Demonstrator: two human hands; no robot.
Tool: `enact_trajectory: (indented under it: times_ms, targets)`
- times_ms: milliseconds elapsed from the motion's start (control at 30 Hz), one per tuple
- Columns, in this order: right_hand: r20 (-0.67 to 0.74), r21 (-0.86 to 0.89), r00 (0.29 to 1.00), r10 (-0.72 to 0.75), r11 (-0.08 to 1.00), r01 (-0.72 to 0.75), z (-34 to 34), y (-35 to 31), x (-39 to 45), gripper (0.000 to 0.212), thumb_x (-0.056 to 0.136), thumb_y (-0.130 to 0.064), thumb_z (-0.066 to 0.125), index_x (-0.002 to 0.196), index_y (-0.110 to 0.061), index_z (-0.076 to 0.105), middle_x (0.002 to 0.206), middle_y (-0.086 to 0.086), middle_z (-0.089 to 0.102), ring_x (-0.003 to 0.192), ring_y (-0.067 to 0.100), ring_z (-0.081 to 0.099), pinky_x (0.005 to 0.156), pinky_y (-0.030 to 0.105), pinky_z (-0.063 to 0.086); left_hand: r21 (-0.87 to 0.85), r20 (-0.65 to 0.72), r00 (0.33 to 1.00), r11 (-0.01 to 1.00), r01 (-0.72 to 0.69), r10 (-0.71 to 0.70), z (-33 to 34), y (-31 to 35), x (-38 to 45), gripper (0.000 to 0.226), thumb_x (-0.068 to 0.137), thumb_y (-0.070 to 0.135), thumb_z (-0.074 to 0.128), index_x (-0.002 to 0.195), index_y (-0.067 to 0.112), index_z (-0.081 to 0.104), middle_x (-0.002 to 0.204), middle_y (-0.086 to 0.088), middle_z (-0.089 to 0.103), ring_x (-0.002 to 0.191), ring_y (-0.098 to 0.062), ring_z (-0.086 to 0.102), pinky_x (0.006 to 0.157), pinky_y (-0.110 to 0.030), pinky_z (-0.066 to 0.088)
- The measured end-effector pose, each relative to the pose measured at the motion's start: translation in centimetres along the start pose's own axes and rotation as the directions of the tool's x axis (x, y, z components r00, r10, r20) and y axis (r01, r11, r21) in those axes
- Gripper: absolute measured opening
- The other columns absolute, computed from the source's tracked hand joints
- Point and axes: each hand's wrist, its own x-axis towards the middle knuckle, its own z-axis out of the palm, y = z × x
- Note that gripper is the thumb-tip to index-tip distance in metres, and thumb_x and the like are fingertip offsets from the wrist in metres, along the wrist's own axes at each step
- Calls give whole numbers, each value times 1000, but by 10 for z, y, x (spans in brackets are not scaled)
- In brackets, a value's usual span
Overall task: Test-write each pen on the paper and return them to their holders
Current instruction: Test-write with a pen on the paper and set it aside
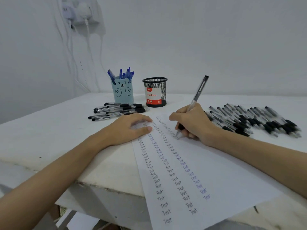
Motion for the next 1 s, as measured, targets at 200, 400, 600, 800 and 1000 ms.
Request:
enact_trajectory:
  times_ms: [200,400,600,800,1000]
  targets:
    - [-17,127,993,113,986,-110,0,-8,-1,26,84,-12,59,62,-6,48,30,-3,45,23,10,30,36,11,22,17,-6,1000,1000,-4,5,0,1,0,37,87,47,57,122,38,56,128,21,52,117,4,42,97,-17,27]
    - [-30,185,993,114,977,-107,2,-6,1,26,84,-12,58,61,-5,49,30,-1,44,23,11,30,33,11,22,27,-8,1000,999,-18,18,1,1,1,41,86,53,57,123,37,55,131,19,52,122,1,43,99,-17,28]
    - [-12,40,1000,-11,999,12,3,-1,-2,36,83,-6,58,49,-9,46,35,-1,49,23,12,30,32,11,22,32,-4,1000,999,-16,16,0,0,0,39,87,50,57,124,36,56,131,20,51,121,3,42,99,-17,27]
    - [-32,-51,995,-95,994,93,2,3,-5,44,78,2,53,41,-12,33,50,13,47,22,9,36,31,11,21,17,-10,1000,1000,-18,18,0,1,0,38,87,45,57,124,35,56,131,20,51,120,5,40,99,-16,26]
    - [-30,-100,990,-138,986,135,4,5,-4,46,77,3,51,40,-14,28,48,10,38,30,12,47,33,15,24,23,-6,1000,1000,-14,14,1,1,-1,47,80,58,53,123,37,56,131,19,52,121,3,42,100,-17,27]
